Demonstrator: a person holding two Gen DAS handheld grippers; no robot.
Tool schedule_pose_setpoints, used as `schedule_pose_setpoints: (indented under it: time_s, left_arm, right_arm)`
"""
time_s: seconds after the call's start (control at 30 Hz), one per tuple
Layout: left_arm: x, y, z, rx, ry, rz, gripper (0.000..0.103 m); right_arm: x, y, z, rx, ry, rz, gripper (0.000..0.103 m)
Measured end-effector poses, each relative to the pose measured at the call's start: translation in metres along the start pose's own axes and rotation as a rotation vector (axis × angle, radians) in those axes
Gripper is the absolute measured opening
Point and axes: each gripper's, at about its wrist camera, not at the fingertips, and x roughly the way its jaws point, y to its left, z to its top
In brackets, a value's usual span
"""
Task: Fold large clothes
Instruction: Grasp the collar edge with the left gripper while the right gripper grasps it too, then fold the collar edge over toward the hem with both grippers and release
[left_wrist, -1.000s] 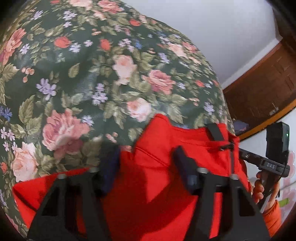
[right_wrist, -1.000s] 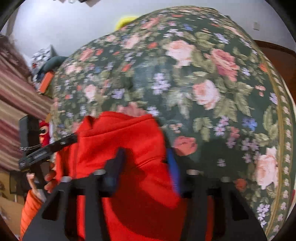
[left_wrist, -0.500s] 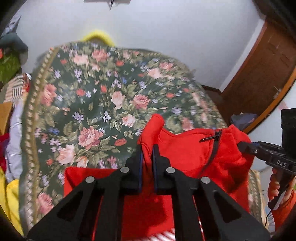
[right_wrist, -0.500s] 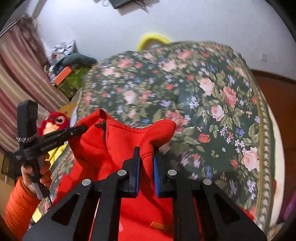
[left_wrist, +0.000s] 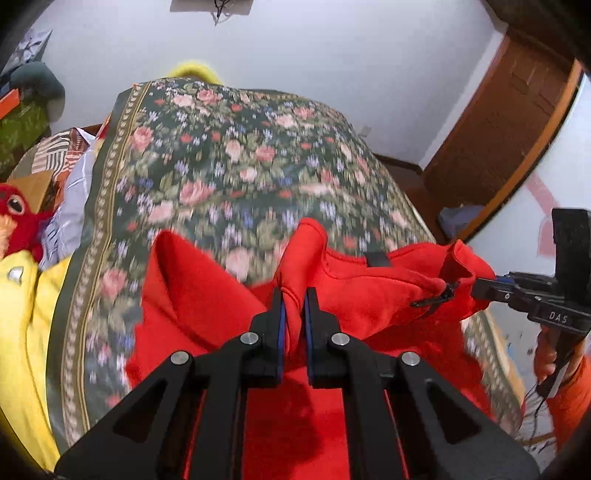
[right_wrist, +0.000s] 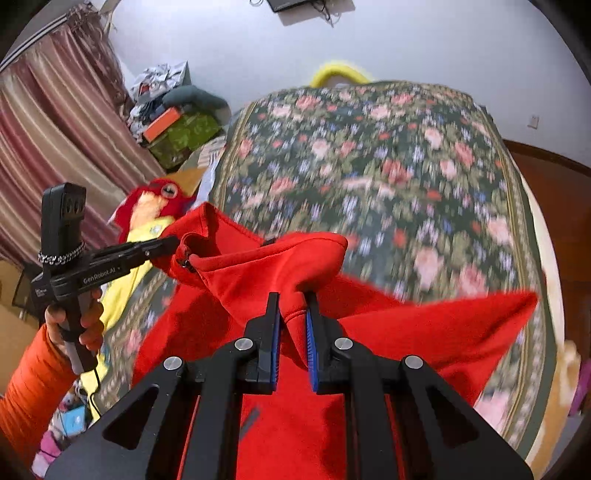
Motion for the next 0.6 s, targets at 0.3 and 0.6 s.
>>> schedule_pose_setpoints:
  time_s: [0.3,0.6]
  left_arm:
    - [-0.014,-0.014,-0.092,0.034,0.028,0.028,0.007]
    - [-0.012,-0.017,-0.146,0.003,0.041,-0.008,0.008]
  right_arm:
    - [0.012,0.009,-0.078,0.008,0.079,-0.040,0.011]
    - [0.019,0.006,-0.112,0.031,0.096,-0.090,0.011]
